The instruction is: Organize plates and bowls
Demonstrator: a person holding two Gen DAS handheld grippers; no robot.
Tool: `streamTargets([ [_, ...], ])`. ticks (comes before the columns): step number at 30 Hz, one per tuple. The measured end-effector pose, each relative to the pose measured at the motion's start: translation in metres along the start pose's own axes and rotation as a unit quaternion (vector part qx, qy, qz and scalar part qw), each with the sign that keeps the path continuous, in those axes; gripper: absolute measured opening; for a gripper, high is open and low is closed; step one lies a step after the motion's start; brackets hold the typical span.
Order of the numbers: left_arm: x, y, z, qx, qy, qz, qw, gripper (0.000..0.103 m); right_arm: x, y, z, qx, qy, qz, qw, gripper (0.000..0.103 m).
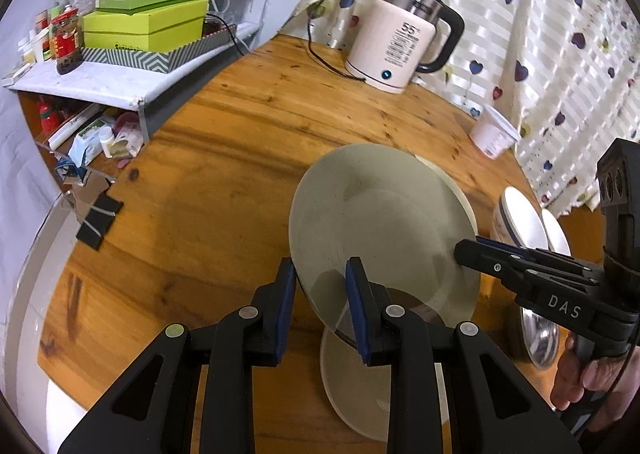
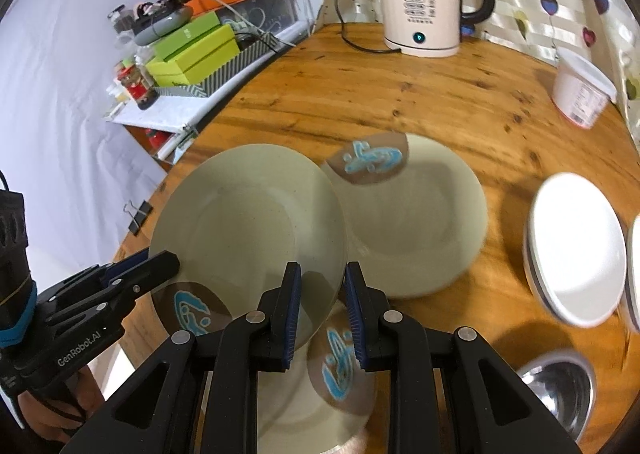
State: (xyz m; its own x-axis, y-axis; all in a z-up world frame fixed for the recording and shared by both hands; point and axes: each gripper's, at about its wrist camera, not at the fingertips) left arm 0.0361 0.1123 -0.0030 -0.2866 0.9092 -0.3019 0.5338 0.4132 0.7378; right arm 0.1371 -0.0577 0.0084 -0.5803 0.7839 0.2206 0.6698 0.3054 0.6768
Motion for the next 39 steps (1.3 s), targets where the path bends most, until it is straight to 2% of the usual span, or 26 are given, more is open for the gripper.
streamTargets([
  [8,-0.013,-0.025,-0.004,0.022,-0.007,0.011,0.9997,0.027,-0.009,-0.030,-0.014,0.011,-0.013,0.009,1.000,0.022],
  [18,-0.019,-0.042,-0.008,0.040,-0.012,0.013,0.9991,0.027,-0.012,-0.049,-0.022,0.018,-0.022,0.010,1.000,0.022],
  [39,-0.023,-0.055,-0.011,0.055,-0.004,0.026,0.9981,0.027,-0.009,-0.064,-0.023,0.028,-0.030,0.003,0.999,0.023],
])
Point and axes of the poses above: each gripper's, at about its wrist camera, not at the fingertips, and z roughly the way its jaws point, x to its left, y to its top, and after that the axes turned 14 degrees about -x, right-handed
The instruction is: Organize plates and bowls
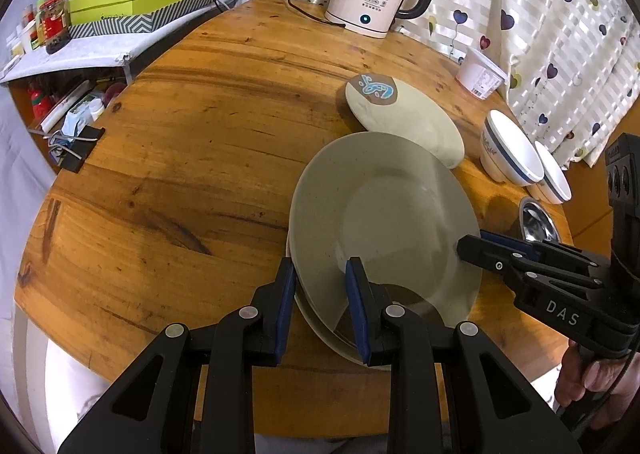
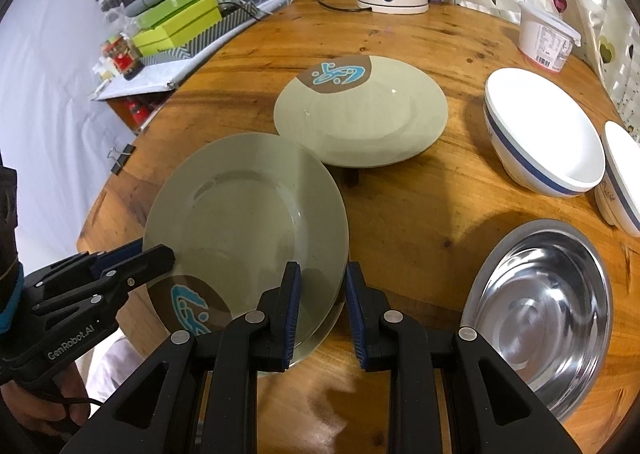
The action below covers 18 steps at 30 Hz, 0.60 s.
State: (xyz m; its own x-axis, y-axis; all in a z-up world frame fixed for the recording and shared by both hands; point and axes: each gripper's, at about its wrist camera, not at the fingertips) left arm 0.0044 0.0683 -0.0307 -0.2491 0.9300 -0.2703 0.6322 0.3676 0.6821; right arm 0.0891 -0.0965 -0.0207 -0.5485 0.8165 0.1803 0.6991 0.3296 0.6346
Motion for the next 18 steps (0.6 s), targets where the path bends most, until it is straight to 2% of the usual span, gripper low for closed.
streamTargets([
  [18,-0.0030,-0.0034,-0.0044,0.000,0.002,0.008,1.0000,0.027,0.0022,-0.0058,0.0022,0.002,-0.005,-0.014,1.000,0.025],
])
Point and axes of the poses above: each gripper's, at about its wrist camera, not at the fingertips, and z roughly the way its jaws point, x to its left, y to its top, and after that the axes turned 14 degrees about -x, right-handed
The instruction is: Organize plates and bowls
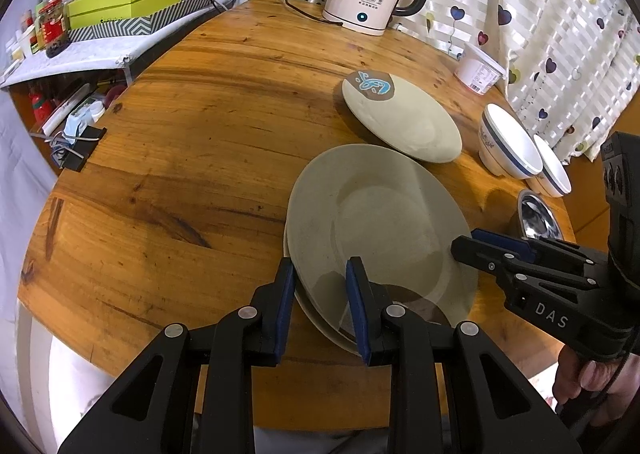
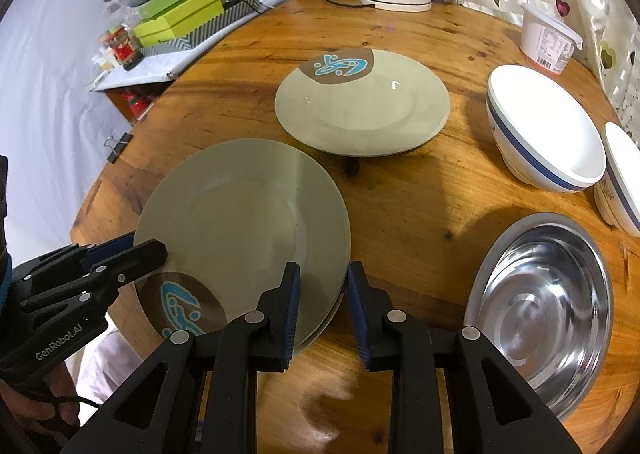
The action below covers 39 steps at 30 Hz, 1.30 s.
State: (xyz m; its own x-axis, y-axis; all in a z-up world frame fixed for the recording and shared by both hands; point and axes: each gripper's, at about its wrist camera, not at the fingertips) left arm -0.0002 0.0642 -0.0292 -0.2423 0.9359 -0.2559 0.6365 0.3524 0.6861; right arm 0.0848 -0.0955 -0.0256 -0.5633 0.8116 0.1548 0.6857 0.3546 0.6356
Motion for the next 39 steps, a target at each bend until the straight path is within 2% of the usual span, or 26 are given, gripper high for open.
streamTargets([
  [14,0.006,0.002,-0.005,-0.007,0.000,-0.006,1.0000,0.027,-0.004,0.001,-0.002,-0.007,0.010,0.011,1.000,0.026],
  [23,0.012,0.012,0.012,0.000,-0.007,-0.018,0.9998,0.027,-0.012,0.008,0.002,-0.015,0.007,0.017,1.000,0.026],
  [39,0.007,0.007,0.009,0.005,-0.003,-0.010,0.9999,0.028,-0.004,0.006,0.004,-0.015,0.015,-0.001,1.000,0.023],
])
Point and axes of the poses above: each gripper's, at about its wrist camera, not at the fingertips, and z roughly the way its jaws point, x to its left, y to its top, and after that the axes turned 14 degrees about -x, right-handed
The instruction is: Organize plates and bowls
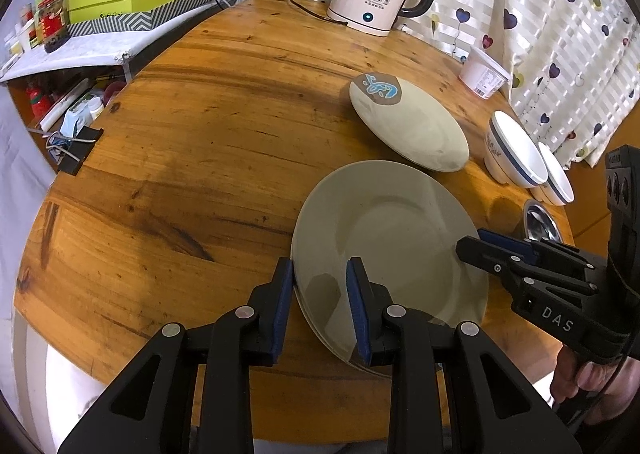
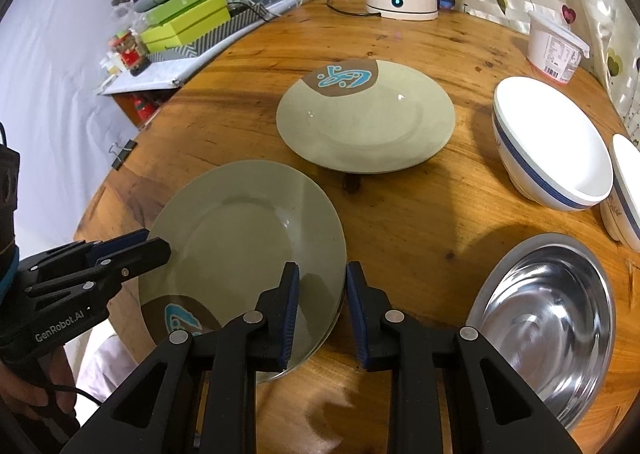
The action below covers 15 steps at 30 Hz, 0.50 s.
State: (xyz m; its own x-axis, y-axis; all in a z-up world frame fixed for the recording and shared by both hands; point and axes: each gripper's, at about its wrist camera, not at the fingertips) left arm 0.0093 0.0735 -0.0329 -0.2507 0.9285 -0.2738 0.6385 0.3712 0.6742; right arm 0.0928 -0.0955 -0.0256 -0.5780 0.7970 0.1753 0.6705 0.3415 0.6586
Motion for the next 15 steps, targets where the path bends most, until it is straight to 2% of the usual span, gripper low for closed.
streamTargets([
  [7,0.003,0.004,-0.004,-0.008,0.003,-0.002,1.0000,0.028,-0.005,0.004,-0.009,-0.009,0.005,0.010,1.000,0.025],
  [8,0.002,0.006,-0.005,-0.011,0.004,-0.001,0.9999,0.028,-0.006,0.005,-0.013,-0.014,0.006,0.012,1.000,0.026],
  [11,0.000,0.012,-0.010,-0.021,0.006,0.005,0.9997,0.028,-0.010,0.009,-0.022,-0.027,0.005,0.017,0.999,0.043],
  [15,-0.005,0.019,-0.012,-0.030,0.005,0.015,0.9994,0.028,-0.014,0.013,-0.032,-0.040,0.009,0.022,0.999,0.044],
])
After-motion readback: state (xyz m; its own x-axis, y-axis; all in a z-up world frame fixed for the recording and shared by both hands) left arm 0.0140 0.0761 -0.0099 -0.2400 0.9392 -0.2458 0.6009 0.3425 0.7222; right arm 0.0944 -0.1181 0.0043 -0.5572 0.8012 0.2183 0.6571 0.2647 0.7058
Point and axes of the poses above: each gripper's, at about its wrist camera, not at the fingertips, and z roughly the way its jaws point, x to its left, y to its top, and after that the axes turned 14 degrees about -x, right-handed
